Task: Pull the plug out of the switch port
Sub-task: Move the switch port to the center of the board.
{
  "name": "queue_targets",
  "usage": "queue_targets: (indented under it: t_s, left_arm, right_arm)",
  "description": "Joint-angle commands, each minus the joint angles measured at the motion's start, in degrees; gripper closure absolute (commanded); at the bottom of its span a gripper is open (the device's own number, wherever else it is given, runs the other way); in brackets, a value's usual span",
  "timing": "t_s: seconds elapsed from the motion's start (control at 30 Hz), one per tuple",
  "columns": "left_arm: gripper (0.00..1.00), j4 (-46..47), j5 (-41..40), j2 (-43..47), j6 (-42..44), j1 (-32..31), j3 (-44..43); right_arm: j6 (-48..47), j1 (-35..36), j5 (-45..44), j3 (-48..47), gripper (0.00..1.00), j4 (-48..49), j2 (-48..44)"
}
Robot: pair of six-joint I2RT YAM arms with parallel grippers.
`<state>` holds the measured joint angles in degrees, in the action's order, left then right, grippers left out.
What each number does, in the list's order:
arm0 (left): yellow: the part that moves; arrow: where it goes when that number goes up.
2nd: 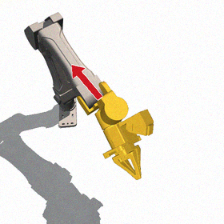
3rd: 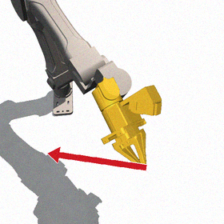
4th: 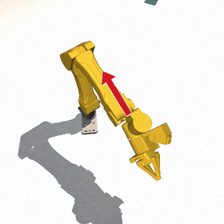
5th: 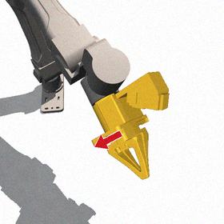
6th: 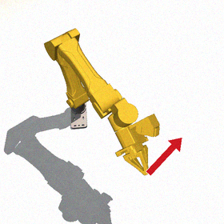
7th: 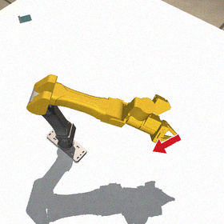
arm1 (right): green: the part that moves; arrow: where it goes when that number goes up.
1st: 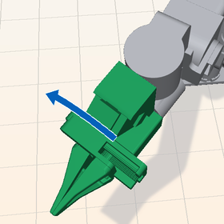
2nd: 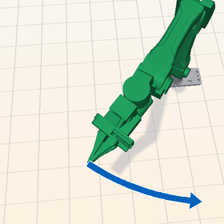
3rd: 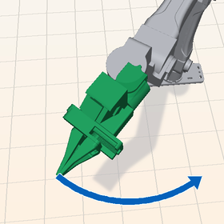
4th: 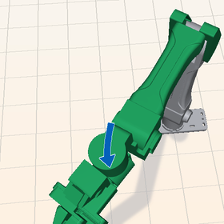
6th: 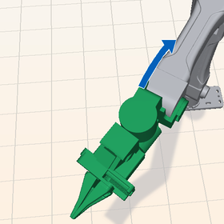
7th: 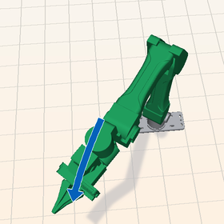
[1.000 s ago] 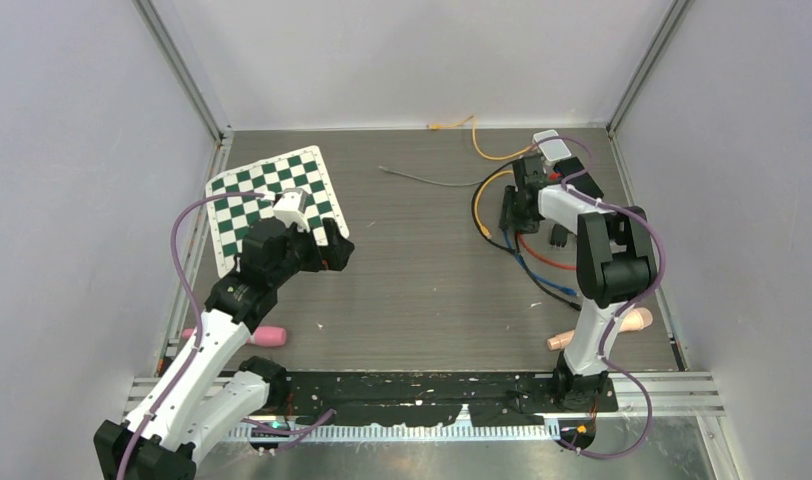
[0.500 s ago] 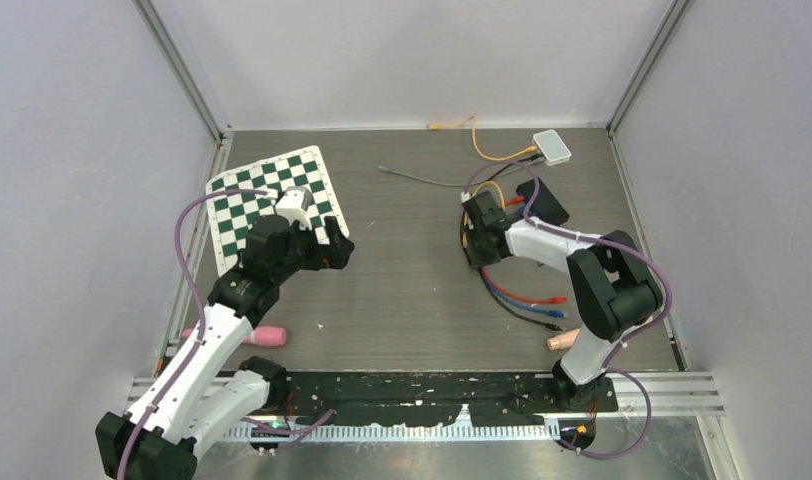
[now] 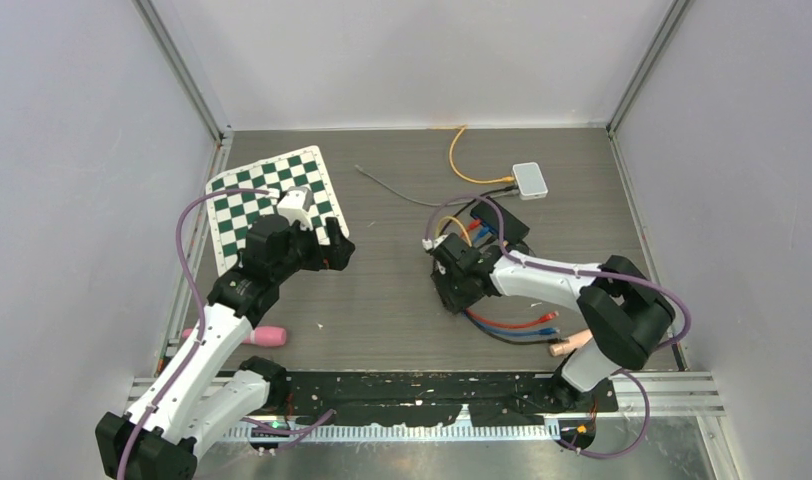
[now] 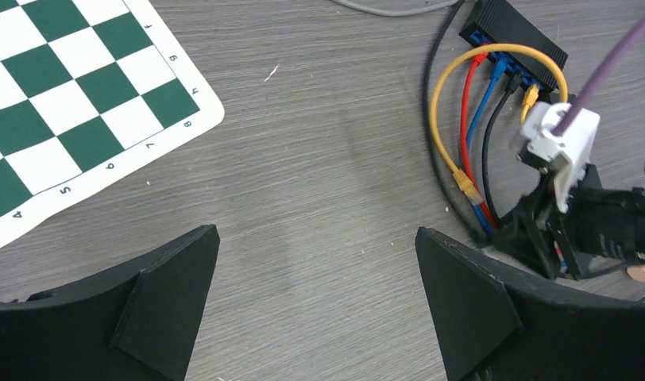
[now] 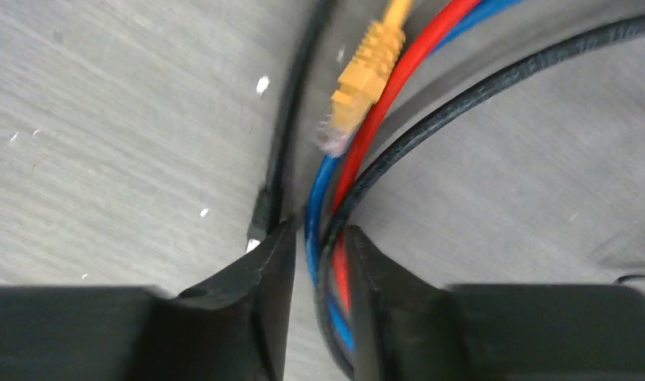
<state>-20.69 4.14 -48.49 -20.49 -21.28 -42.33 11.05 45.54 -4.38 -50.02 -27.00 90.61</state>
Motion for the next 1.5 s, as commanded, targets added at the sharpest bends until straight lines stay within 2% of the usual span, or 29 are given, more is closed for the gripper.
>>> queue_targets:
  t_s: [0.0,0.03,0.13,0.27,0.4,0.5,0.57,0.67,0.77,0.93,1.17,1.37,1.47]
  left_arm:
    - [0.00,0.8,1.1,-0.8,1.1,-0.1,-2.1]
    - [0.00,0.9,1.3,-1.1,1.1,-0.1,-2.1]
    - [0.01,0.9,1.7,-1.8,0.8,-0.1,-2.2]
    - [0.00,2.2,2.5,-1.9,0.3,-0.1,-1.7]
    - [0.00,5.9,8.3,-4.6,0.5,-0.1,-0.1]
    - [0.00,8.1,12.0,-10.3,-2.4,-0.4,-0.8]
    - [0.01,8.5,11.8,-14.2,-5.9,-3.2,-1.9]
    - [0.00,7.5,3.8,-18.9,-10.7,-11.0,-2.7]
    - [0.01,6.7,-6.7,-24.5,-20.8,-18.5,-3.7]
    - [0.00,6.9,-13.0,-34.5,-32.0,-26.5,-9.1]
    - [0.02,8.7,-12.3,-46.8,-40.7,-28.6,-15.8]
    - [0.13,11.5,-11.1,-51.6,-43.5,-28.6,-16.6]
    - [0.21,11.9,-10.7,-53.0,-44.0,-28.7,-16.9]
  right_arm:
    - [3.4,0.8,-5.4,0.6,0.44,-4.1,-8.1]
    - [4.0,0.8,-6.8,0.2,0.36,-5.0,-9.3]
    - [6.0,0.7,-13.1,-2.7,0.23,-6.7,-16.2]
    - [6.6,-0.5,-14.8,-5.0,0.18,-5.4,-23.3]
    - [7.4,-3.1,-15.3,-6.1,0.19,-3.4,-24.7]
    - [9.2,-8.8,-11.4,-7.4,0.20,-2.8,-22.2]
    - [10.9,-12.7,-8.7,-8.3,0.20,-2.7,-20.2]
    - [13.1,-16.5,-4.3,-9.3,0.20,-1.2,-18.3]
    - [16.1,-17.6,-2.9,-8.2,0.20,2.1,-18.6]
    - [17.2,-17.8,-4.7,-5.9,0.21,4.2,-21.3]
    - [15.9,-19.3,-5.7,-1.0,0.21,4.0,-26.0]
    - [14.9,-20.8,-4.0,0.9,0.21,4.1,-27.8]
    - [14.8,-21.3,-2.8,1.1,0.21,4.6,-27.4]
